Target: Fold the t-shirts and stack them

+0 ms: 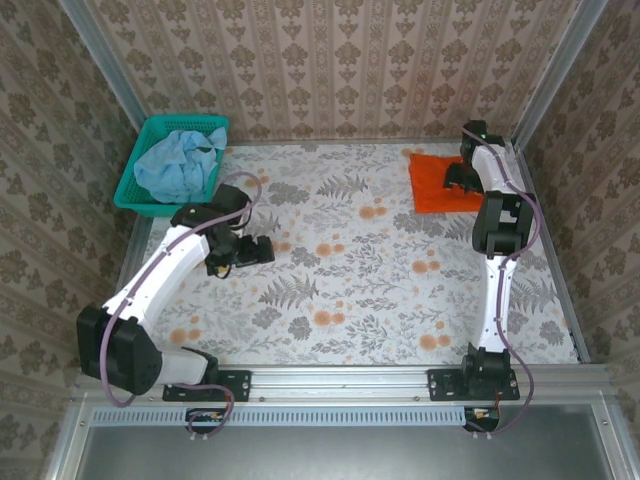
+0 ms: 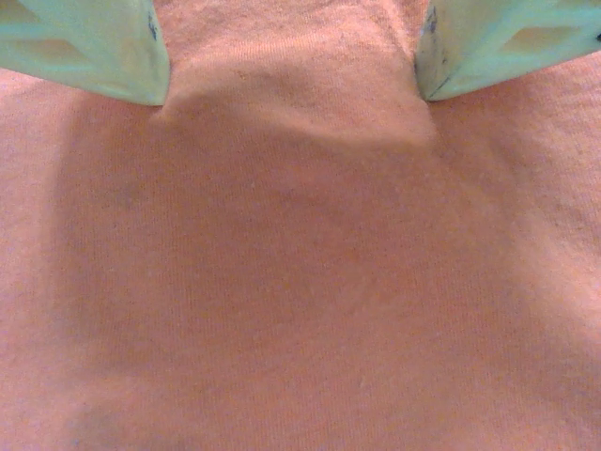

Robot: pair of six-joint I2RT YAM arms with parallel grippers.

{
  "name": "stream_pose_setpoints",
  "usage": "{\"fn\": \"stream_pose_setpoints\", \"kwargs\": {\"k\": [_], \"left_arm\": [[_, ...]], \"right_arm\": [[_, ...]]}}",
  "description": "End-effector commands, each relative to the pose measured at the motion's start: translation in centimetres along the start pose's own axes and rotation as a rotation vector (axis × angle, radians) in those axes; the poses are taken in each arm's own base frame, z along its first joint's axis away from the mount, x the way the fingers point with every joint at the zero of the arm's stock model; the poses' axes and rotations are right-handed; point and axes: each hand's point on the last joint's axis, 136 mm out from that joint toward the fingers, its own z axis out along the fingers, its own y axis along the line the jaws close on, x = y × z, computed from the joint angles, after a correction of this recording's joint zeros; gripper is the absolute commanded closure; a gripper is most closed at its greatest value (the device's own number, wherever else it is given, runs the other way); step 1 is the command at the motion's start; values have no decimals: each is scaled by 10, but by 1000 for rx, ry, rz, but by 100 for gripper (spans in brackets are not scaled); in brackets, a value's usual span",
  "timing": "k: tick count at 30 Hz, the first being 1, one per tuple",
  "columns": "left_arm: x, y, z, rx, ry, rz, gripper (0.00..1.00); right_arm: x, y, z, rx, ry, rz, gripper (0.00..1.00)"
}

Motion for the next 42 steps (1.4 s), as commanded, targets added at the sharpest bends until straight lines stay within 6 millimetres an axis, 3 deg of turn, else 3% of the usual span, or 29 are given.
{"fn": "stream_pose_setpoints", "kwargs": {"k": [1, 8, 15, 24, 27, 33, 37, 39, 41, 42], "left_arm": [[2, 1, -5, -40, 32, -7, 0], [-3, -9, -2, -59, 59, 27, 0], [-4, -22, -1, -62, 71, 81, 0], [-4, -24, -2, -54, 67, 88, 0], [-5, -26, -6, -55, 55, 95, 0], [-24, -32, -39, -32, -57, 92, 0], [-53, -33, -87, -6, -273, 94, 0], [-66, -28, -114, 13, -410, 89, 0], [-77, -19, -143, 34, -566, 69, 0], [-83, -5, -153, 26, -633, 39, 0]], "right_arm": [[10, -19, 6, 45, 70, -19, 29], [-5, -42, 9, 36, 39, 20, 29], [-5, -62, 9, 50, 45, 44, 29], [-18, -47, -14, -18, -1, 87, 29], [-25, -31, -38, -79, -32, 105, 27], [-47, -10, -123, -149, -166, 126, 24], [-38, -5, -190, -173, -217, 127, 24], [-28, -2, -212, -186, -250, 125, 23], [-19, -1, -244, -251, -375, 165, 19], [-12, -4, -256, -287, -434, 200, 16]]}}
